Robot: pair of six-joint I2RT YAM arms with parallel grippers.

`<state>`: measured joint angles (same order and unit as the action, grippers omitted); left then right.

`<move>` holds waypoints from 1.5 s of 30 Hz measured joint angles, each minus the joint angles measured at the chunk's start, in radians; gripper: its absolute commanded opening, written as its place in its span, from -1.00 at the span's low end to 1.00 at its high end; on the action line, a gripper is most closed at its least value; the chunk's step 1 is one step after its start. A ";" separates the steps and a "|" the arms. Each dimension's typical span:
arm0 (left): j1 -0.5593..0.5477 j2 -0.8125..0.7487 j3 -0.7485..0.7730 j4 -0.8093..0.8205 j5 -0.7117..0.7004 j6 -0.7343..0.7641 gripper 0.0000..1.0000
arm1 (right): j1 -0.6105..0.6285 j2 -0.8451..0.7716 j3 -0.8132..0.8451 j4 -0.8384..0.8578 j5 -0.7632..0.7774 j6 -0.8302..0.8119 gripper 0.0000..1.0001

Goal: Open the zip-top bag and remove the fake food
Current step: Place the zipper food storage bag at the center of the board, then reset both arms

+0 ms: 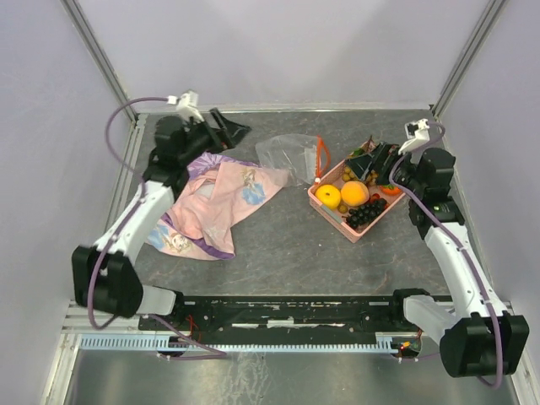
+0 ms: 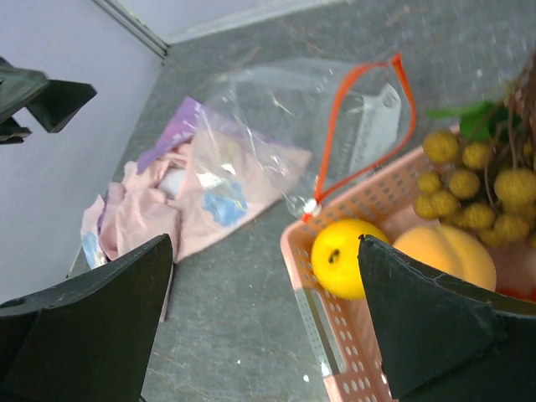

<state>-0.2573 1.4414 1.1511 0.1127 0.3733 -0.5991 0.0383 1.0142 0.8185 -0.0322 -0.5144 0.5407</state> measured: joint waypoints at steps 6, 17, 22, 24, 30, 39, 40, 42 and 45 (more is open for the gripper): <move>0.116 -0.212 -0.069 0.042 0.116 -0.032 0.95 | 0.029 0.031 0.191 -0.097 0.060 -0.020 0.98; 0.121 -0.267 0.327 -0.442 0.052 0.169 0.99 | 0.238 0.213 0.722 -0.436 0.393 -0.200 0.97; 0.121 -0.297 0.379 -0.544 0.022 0.248 0.98 | 0.264 0.234 0.752 -0.493 0.494 -0.254 0.97; 0.121 -0.299 0.378 -0.574 0.022 0.261 0.99 | 0.274 0.236 0.751 -0.510 0.538 -0.260 0.97; 0.121 -0.299 0.344 -0.617 0.029 0.267 0.98 | 0.289 0.208 0.698 -0.507 0.651 -0.266 0.98; 0.121 -0.313 0.296 -0.619 0.043 0.267 0.98 | 0.292 0.190 0.676 -0.501 0.743 -0.255 0.98; 0.121 -0.313 0.288 -0.618 0.047 0.267 0.98 | 0.293 0.189 0.672 -0.499 0.748 -0.254 0.98; 0.121 -0.313 0.273 -0.615 0.050 0.267 0.99 | 0.294 0.189 0.665 -0.497 0.758 -0.252 0.98; 0.121 -0.313 0.253 -0.607 0.054 0.267 0.99 | 0.296 0.186 0.645 -0.496 0.771 -0.251 0.97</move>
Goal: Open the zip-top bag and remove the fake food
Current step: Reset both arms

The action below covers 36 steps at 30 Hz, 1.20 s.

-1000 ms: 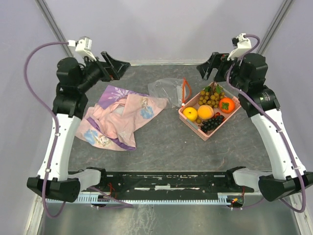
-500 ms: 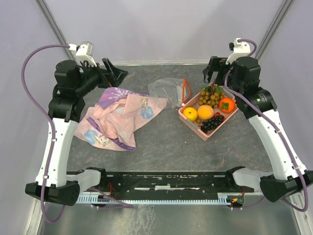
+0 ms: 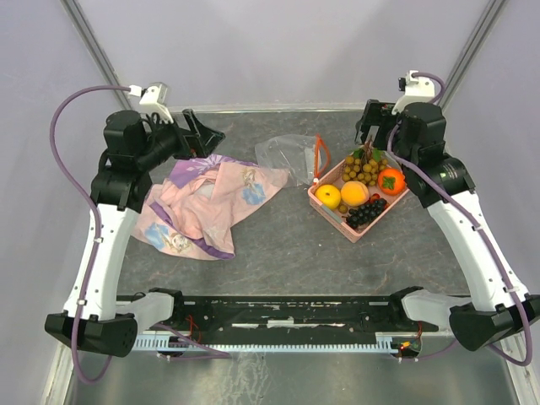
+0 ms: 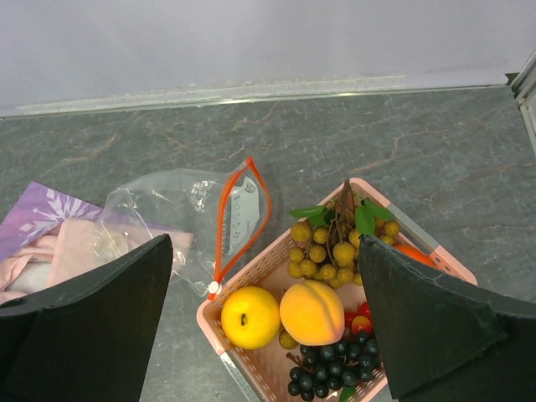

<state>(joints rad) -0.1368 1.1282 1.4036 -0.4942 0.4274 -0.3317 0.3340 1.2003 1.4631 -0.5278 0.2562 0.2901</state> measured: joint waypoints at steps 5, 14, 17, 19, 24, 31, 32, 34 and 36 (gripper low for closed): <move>0.000 0.000 -0.037 0.027 0.008 0.000 0.98 | 0.000 -0.006 -0.024 0.004 0.016 0.000 0.98; 0.000 -0.003 -0.056 0.038 0.021 0.000 0.99 | 0.005 -0.008 -0.036 0.016 0.019 0.002 0.98; 0.000 -0.010 -0.070 0.049 0.022 0.000 0.98 | 0.005 -0.008 -0.038 0.016 0.018 0.001 0.98; 0.000 -0.012 -0.079 0.054 0.025 0.000 0.98 | 0.005 -0.008 -0.039 0.015 0.006 -0.008 0.98; 0.000 -0.014 -0.091 0.063 0.037 -0.001 0.98 | 0.005 -0.026 -0.070 0.018 -0.044 -0.029 0.98; 0.000 -0.020 -0.100 0.084 0.053 -0.002 0.98 | 0.005 -0.040 -0.087 0.019 -0.041 -0.030 0.98; 0.000 -0.023 -0.104 0.087 0.055 -0.003 0.98 | 0.005 -0.042 -0.089 0.019 -0.041 -0.030 0.98; 0.000 -0.027 -0.114 0.100 0.057 -0.009 0.98 | 0.005 -0.049 -0.101 0.024 -0.041 -0.030 0.98; 0.000 -0.032 -0.120 0.108 0.058 -0.019 0.98 | 0.005 -0.055 -0.109 0.024 -0.041 -0.030 0.98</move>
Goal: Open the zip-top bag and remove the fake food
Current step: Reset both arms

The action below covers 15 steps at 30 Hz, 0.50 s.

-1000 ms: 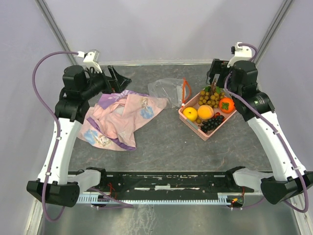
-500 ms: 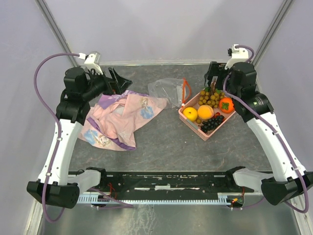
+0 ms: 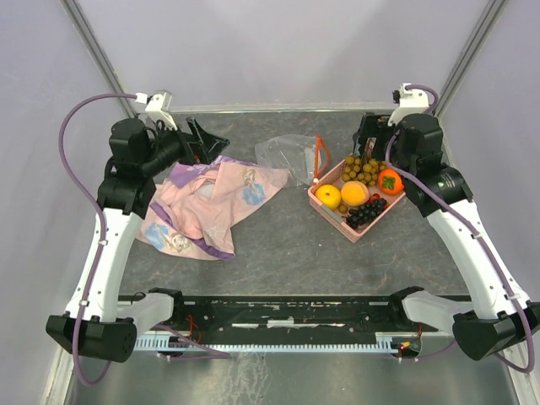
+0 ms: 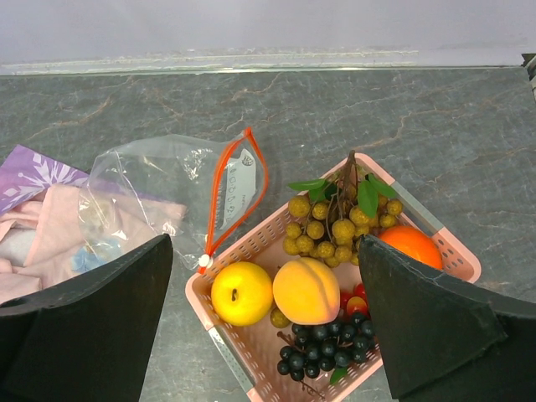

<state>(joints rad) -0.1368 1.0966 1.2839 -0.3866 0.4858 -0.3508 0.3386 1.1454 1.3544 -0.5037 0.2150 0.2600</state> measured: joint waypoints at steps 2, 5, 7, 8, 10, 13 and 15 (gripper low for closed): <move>0.000 -0.002 -0.001 0.006 0.006 -0.007 0.98 | 0.000 -0.003 -0.002 0.002 0.001 0.000 0.98; 0.000 -0.005 -0.002 0.019 0.015 -0.019 0.98 | 0.000 -0.008 -0.008 0.003 0.009 0.000 0.98; 0.000 -0.007 -0.004 0.028 0.018 -0.029 0.99 | 0.000 -0.013 -0.011 0.002 0.018 0.003 0.98; 0.000 -0.008 -0.008 0.035 0.019 -0.033 0.98 | 0.000 -0.015 -0.011 0.002 0.026 0.005 0.98; 0.000 -0.009 -0.014 0.045 0.022 -0.039 0.99 | 0.000 -0.021 -0.012 0.002 0.039 0.010 0.98; 0.000 -0.009 -0.014 0.047 0.024 -0.053 0.98 | 0.000 -0.035 -0.015 0.002 0.060 0.017 0.98; 0.000 -0.009 -0.014 0.053 0.025 -0.064 0.98 | 0.000 -0.042 -0.016 0.002 0.067 0.023 0.98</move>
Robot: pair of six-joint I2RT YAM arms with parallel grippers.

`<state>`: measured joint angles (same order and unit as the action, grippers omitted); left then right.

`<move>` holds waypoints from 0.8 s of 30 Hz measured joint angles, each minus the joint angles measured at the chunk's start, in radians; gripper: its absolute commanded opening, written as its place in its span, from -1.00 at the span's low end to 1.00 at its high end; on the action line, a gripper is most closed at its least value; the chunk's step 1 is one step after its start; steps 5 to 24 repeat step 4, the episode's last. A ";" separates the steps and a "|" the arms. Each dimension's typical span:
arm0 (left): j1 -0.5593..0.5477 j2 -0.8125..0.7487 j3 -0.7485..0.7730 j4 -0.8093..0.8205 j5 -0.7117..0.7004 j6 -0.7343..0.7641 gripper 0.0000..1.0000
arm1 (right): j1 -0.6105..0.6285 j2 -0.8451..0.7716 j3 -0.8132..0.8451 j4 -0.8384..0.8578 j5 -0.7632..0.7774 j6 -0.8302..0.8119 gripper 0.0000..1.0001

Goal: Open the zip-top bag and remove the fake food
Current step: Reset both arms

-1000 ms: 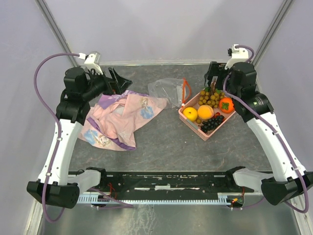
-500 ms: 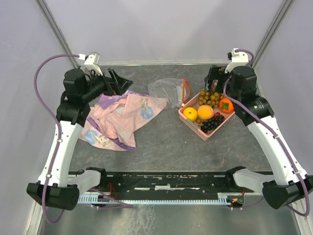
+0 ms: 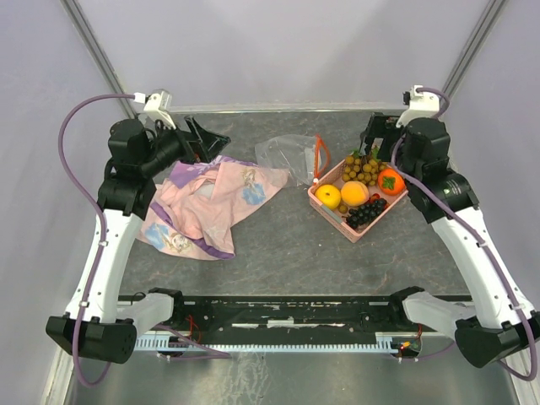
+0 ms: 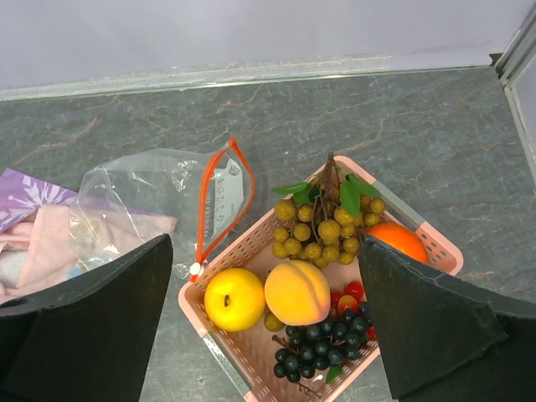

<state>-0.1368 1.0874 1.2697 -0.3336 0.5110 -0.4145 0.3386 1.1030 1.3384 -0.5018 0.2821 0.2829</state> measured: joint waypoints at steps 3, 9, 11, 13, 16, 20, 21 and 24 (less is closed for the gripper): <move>0.000 0.000 -0.001 0.002 0.006 -0.008 0.98 | 0.000 -0.010 0.000 0.000 0.000 0.003 0.98; 0.000 0.000 -0.002 0.003 0.010 -0.011 0.98 | 0.000 -0.013 0.000 0.000 0.000 0.004 0.98; 0.000 0.000 -0.002 0.003 0.010 -0.011 0.98 | 0.000 -0.013 0.000 0.000 0.000 0.004 0.98; 0.000 0.000 -0.002 0.003 0.010 -0.011 0.98 | 0.000 -0.013 0.000 0.000 0.000 0.004 0.98; 0.000 0.000 -0.002 0.003 0.010 -0.011 0.98 | 0.000 -0.013 0.000 0.000 0.000 0.004 0.98; 0.000 0.000 -0.002 0.003 0.010 -0.011 0.98 | 0.000 -0.013 0.000 0.000 0.000 0.004 0.98; 0.000 0.000 -0.002 0.003 0.010 -0.011 0.98 | 0.000 -0.013 0.000 0.000 0.000 0.004 0.98; 0.000 0.000 -0.002 0.003 0.010 -0.011 0.98 | 0.000 -0.013 0.000 0.000 0.000 0.004 0.98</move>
